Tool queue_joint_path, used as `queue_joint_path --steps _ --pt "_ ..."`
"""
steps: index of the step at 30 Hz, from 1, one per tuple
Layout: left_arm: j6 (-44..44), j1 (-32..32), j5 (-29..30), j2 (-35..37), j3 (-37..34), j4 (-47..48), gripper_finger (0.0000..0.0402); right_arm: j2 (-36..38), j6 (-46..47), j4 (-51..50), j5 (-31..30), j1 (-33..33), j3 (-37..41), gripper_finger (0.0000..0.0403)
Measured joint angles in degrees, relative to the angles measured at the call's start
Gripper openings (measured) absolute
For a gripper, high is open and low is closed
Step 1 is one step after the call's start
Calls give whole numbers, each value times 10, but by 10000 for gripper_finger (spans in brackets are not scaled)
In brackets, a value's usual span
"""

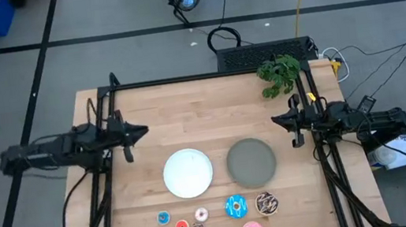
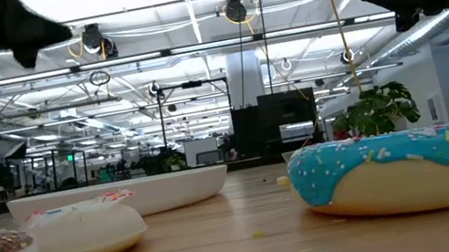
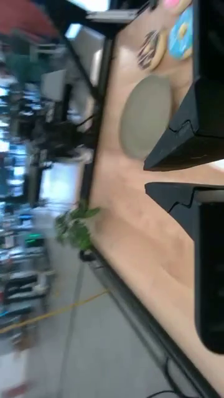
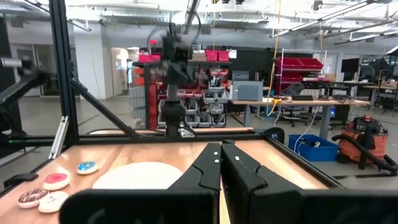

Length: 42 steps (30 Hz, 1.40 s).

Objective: Pick & Place donuts
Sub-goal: Put the small blue doughnut on the white plate

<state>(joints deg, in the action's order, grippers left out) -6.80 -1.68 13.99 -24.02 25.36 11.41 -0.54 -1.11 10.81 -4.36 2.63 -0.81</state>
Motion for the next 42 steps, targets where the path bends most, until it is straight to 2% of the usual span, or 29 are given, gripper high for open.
queue_joint_path --steps 4,6,9,13,17,21,24,29,36,39,42 --pt "-43 -83 75 -126 124 137 44 0 -2 0 1 0 0 0" --pt "-81 -110 92 -187 186 209 44 0 4 1 1 0 0 0" --pt "-147 -148 95 -268 258 315 44 0 7 1 1 0 0 0" --pt "-192 -208 92 -365 320 402 44 0 1 8 0 0 0 0" --pt "-225 -255 53 -450 365 454 45 0 14 17 0 0 0 0" --pt "-228 -287 -45 -518 389 462 44 0 29 11 0 0 0 0" --pt "-248 -311 -85 -562 394 464 45 0 46 3 1 0 0 0" --pt "-290 -339 -96 -617 394 463 45 0 54 -11 1 0 0 0" --pt "-327 -361 -134 -669 394 410 48 0 48 -12 0 0 0 0" --pt "-353 -372 -134 -684 394 378 70 0 48 -12 0 0 0 0" --pt "-384 -377 -137 -690 394 366 115 0 48 -12 0 0 0 0"
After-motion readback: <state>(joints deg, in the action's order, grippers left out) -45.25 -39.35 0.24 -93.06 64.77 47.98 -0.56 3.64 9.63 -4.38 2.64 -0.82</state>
